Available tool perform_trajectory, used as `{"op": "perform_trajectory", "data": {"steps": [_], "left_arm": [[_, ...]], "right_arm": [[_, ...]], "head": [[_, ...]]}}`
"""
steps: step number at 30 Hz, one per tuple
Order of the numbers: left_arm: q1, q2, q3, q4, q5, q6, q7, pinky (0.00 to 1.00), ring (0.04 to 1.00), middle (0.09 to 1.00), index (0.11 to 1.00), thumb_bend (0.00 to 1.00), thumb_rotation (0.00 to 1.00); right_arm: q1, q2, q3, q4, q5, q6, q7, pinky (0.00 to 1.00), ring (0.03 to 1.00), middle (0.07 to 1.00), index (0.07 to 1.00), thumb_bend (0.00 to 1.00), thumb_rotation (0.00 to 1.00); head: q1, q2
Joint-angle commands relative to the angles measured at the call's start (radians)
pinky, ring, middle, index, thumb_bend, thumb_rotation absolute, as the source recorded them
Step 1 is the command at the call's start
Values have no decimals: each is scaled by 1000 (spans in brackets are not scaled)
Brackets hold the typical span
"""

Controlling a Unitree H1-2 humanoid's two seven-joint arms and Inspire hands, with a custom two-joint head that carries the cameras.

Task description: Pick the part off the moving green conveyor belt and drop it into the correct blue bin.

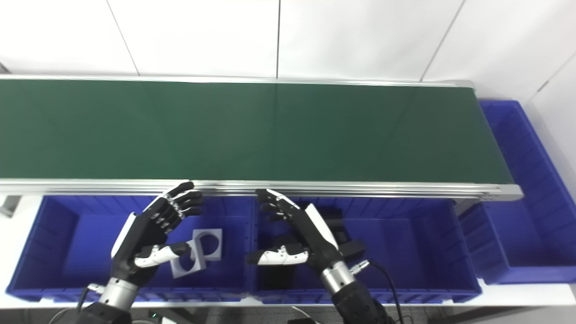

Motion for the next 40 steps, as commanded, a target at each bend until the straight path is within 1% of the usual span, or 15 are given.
{"op": "perform_trajectory", "data": {"steps": [1, 4, 5, 6, 8, 14, 18, 22, 27, 35, 40], "left_arm": [[1, 6, -4, -10, 11, -41, 2, 745, 778, 785, 825, 952, 384], [7, 7, -7, -9, 19, -36, 6, 756, 791, 797, 832, 956, 375], [8, 9, -9, -8, 18, -32, 3, 759, 795, 801, 834, 955, 373], [9, 12, -12, -5, 18, -30, 0, 788, 821, 820, 840, 948, 366], [9, 16, -15, -1, 19, -27, -2, 814, 847, 839, 850, 942, 355], [1, 12, -28, 26, 41, -47, 7, 793, 850, 854, 861, 940, 338], [-11, -3, -32, 42, 38, -33, 11, 806, 852, 851, 859, 957, 303], [-23, -13, -34, 57, 48, -37, 19, 795, 840, 841, 857, 961, 293], [-34, -11, -32, 69, 60, -42, 19, 783, 841, 844, 859, 951, 296], [-45, -4, -31, 89, 79, -52, 23, 781, 843, 846, 865, 944, 305], [-59, 3, -30, 100, 85, -53, 22, 784, 837, 849, 872, 949, 317]], "right_arm": [[-12, -3, -4, 4, 25, -82, -5, 769, 830, 859, 882, 939, 404], [-16, -9, -5, 35, 31, -107, -5, 771, 832, 863, 892, 920, 427], [-17, -13, -6, 45, 32, -119, -7, 771, 833, 864, 894, 917, 434], [-17, -15, -7, 54, 32, -130, -10, 774, 837, 867, 896, 900, 447], [-16, -15, -10, 66, 35, -149, -14, 778, 839, 868, 897, 868, 454], [-14, 7, -20, 105, 37, -221, -49, 762, 824, 852, 883, 831, 506], [-10, 21, -25, 120, 23, -253, -74, 752, 821, 854, 876, 817, 476], [-8, 27, -24, 123, 18, -264, -86, 748, 822, 863, 873, 805, 461], [-9, 35, -25, 130, 15, -282, -93, 744, 821, 861, 868, 805, 441], [-13, 46, -20, 140, -9, -284, -115, 732, 812, 849, 856, 811, 429], [-13, 53, -15, 142, -23, -282, -123, 725, 807, 847, 855, 803, 404]], "head": [[7, -12], [9, -22], [10, -34], [11, -43], [11, -57], [4, -91], [-5, -102], [-13, -107], [-32, -111], [-62, -123], [-79, -126]]}}
